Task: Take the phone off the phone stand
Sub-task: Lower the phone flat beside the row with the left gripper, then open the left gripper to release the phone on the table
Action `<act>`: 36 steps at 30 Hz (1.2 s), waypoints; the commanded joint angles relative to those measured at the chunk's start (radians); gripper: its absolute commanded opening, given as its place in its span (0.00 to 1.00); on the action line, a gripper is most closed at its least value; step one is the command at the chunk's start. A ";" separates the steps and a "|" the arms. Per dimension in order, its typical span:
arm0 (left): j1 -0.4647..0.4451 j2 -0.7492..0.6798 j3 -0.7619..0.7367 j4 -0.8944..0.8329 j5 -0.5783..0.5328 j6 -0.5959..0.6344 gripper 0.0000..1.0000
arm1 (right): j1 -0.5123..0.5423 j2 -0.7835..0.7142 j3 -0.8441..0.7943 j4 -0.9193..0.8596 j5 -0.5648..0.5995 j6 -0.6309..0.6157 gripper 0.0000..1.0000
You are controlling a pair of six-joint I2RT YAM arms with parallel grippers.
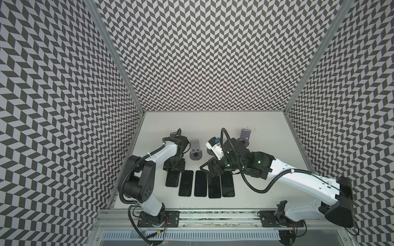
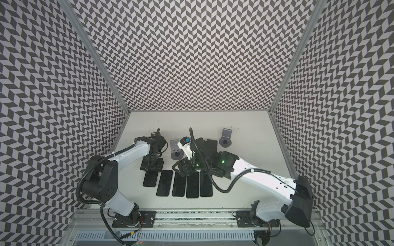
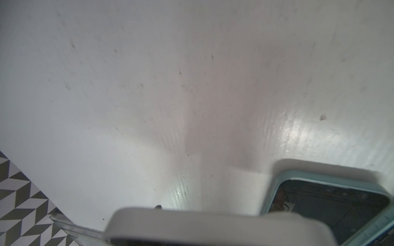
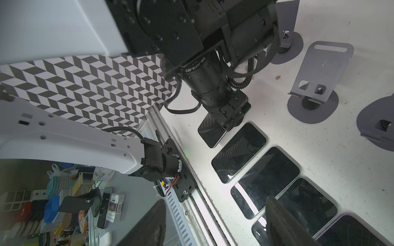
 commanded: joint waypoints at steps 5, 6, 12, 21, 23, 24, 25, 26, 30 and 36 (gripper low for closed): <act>0.046 0.012 -0.003 -0.023 -0.015 -0.016 0.65 | 0.007 -0.069 -0.009 0.078 -0.030 -0.042 0.71; 0.043 0.013 -0.002 -0.023 -0.016 -0.016 0.65 | 0.007 -0.076 -0.009 0.086 -0.031 -0.056 0.71; 0.027 0.016 -0.024 -0.015 -0.009 -0.014 0.65 | 0.008 -0.120 -0.031 0.146 -0.016 -0.115 0.71; 0.012 0.119 -0.029 -0.013 -0.013 -0.019 0.67 | 0.006 -0.135 -0.062 0.207 0.018 -0.191 0.73; 0.013 0.129 -0.029 -0.015 -0.022 -0.024 0.67 | 0.006 -0.129 -0.057 0.205 0.022 -0.205 0.73; 0.017 0.129 -0.031 -0.014 -0.024 -0.025 0.67 | 0.005 -0.128 -0.055 0.203 0.022 -0.210 0.73; 0.020 0.128 -0.031 -0.015 -0.024 -0.025 0.68 | 0.006 -0.127 -0.053 0.204 0.020 -0.214 0.73; 0.025 0.124 -0.033 -0.013 -0.024 -0.027 0.68 | 0.006 -0.126 -0.052 0.206 0.016 -0.218 0.74; 0.035 0.108 -0.041 -0.008 -0.020 -0.025 0.73 | 0.003 -0.118 -0.044 0.200 0.016 -0.229 0.74; 0.039 0.098 -0.041 -0.006 -0.011 -0.020 0.81 | 0.005 -0.114 -0.052 0.209 0.010 -0.228 0.74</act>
